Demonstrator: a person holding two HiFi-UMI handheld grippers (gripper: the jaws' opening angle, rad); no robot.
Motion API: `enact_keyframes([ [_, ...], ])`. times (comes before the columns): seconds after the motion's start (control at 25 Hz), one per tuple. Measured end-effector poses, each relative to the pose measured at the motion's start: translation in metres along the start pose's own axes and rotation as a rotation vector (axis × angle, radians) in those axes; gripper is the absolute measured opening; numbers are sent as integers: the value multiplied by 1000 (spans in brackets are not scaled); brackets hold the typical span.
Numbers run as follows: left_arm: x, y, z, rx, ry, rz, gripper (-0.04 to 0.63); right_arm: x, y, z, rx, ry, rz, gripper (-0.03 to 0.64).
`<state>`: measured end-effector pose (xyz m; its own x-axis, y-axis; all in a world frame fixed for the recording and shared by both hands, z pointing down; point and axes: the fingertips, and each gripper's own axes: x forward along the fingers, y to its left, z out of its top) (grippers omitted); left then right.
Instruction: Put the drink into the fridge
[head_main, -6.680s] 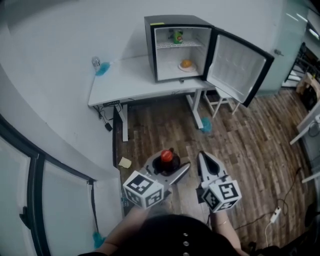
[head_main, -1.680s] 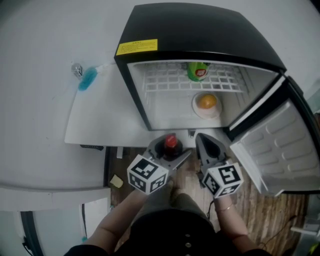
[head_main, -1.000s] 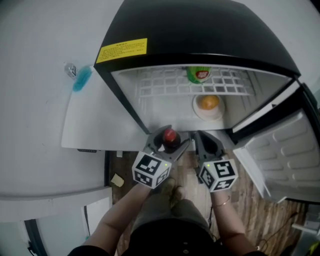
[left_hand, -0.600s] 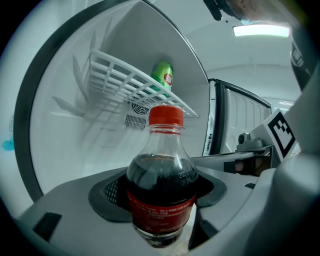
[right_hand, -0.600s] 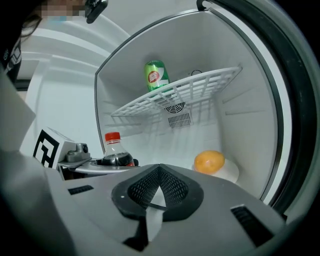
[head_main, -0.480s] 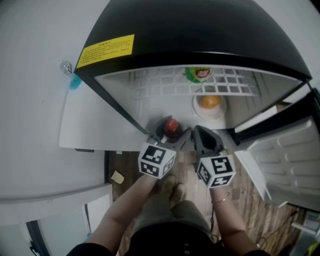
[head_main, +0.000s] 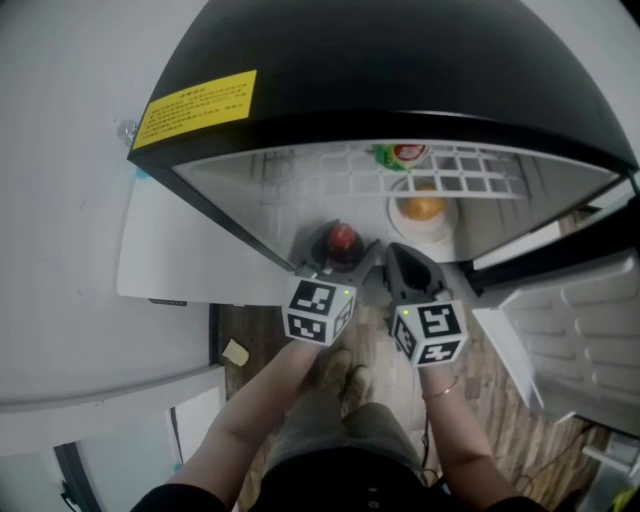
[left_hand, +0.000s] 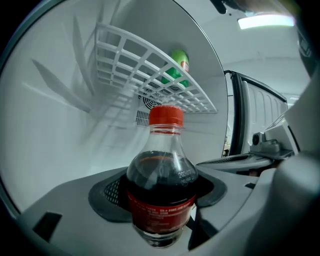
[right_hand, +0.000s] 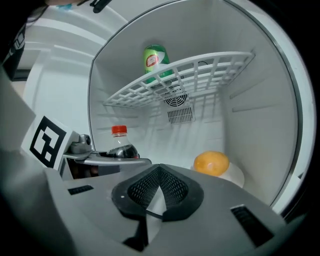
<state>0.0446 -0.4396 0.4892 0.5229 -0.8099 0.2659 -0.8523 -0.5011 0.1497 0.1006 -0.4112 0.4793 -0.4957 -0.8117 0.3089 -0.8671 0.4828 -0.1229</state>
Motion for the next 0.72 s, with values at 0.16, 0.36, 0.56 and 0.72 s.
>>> enact_keyframes([
  [0.16, 11, 5, 6, 3, -9, 6, 328, 8, -2, -2, -2, 6, -4, 3],
  [0.36, 28, 10, 10, 11, -7, 8, 328, 17, -4, -4, -10, 15, -9, 3],
  [0.56, 42, 18, 13, 21, -8, 41, 328, 26, -8, -2, -8, 14, -10, 3],
  [0.72, 52, 26, 14, 22, -10, 48, 328, 31, -11, 1, -12, 14, -13, 3],
])
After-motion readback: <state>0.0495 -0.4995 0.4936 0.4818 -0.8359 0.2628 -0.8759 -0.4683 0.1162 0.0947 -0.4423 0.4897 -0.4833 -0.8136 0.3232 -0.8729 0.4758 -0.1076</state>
